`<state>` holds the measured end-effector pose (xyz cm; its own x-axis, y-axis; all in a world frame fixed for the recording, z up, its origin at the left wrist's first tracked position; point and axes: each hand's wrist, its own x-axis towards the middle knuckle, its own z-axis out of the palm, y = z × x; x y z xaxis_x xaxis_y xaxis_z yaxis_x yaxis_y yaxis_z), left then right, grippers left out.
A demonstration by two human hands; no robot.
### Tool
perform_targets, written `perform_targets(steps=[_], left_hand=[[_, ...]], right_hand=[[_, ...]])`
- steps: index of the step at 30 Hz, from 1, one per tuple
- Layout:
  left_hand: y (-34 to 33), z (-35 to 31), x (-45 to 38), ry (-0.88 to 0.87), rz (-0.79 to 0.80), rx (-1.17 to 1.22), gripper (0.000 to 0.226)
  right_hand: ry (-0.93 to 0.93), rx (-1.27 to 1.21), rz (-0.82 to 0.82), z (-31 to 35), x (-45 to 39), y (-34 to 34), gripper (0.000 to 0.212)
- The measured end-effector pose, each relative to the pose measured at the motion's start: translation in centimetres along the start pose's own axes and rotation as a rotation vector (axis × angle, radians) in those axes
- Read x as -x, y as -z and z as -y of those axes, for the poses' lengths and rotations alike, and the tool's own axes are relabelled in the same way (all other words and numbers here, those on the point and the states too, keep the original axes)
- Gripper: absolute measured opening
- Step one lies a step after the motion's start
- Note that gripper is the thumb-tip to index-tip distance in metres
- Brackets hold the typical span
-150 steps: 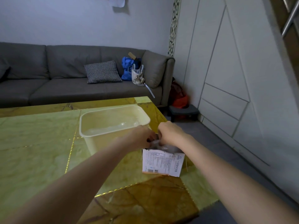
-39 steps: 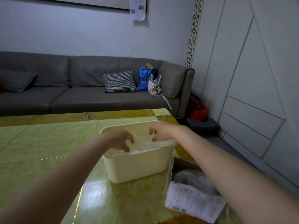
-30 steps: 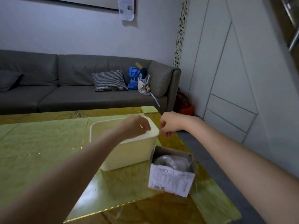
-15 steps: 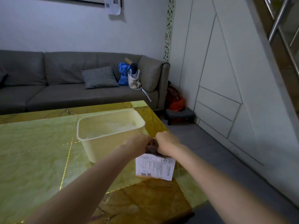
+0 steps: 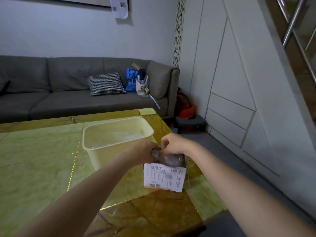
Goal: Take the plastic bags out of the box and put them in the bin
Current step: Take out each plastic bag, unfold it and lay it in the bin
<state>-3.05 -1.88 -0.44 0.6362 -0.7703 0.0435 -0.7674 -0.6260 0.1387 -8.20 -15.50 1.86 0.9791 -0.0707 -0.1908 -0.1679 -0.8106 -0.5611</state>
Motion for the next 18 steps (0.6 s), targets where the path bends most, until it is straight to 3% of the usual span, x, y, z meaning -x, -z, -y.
perform_targets(steps=[3,6,13,15,18], left_hand=[[0.4,0.1,0.3,-0.007,-0.034,0.056,0.026],[0.9,0.2,0.5,-0.025,-0.086,0.108,0.025],[0.6,-0.4,0.6,0.053,0.012,0.313,0.03],[0.1,-0.6,0.8,0.073,0.081,0.438,0.042],[-0.2,-0.4,0.9,0.115,0.158,0.518,0.071]], right_hand=[[-0.025,-0.007,0.024,0.0,0.1,-0.1,0.024],[-0.042,0.029,0.024,0.1,0.2,-0.1,0.039],[-0.067,0.148,0.116,0.5,0.5,1.1,0.019],[-0.058,0.064,0.118,0.6,0.7,1.2,0.014],[-0.053,-0.1,0.129,0.7,0.8,1.1,0.022]])
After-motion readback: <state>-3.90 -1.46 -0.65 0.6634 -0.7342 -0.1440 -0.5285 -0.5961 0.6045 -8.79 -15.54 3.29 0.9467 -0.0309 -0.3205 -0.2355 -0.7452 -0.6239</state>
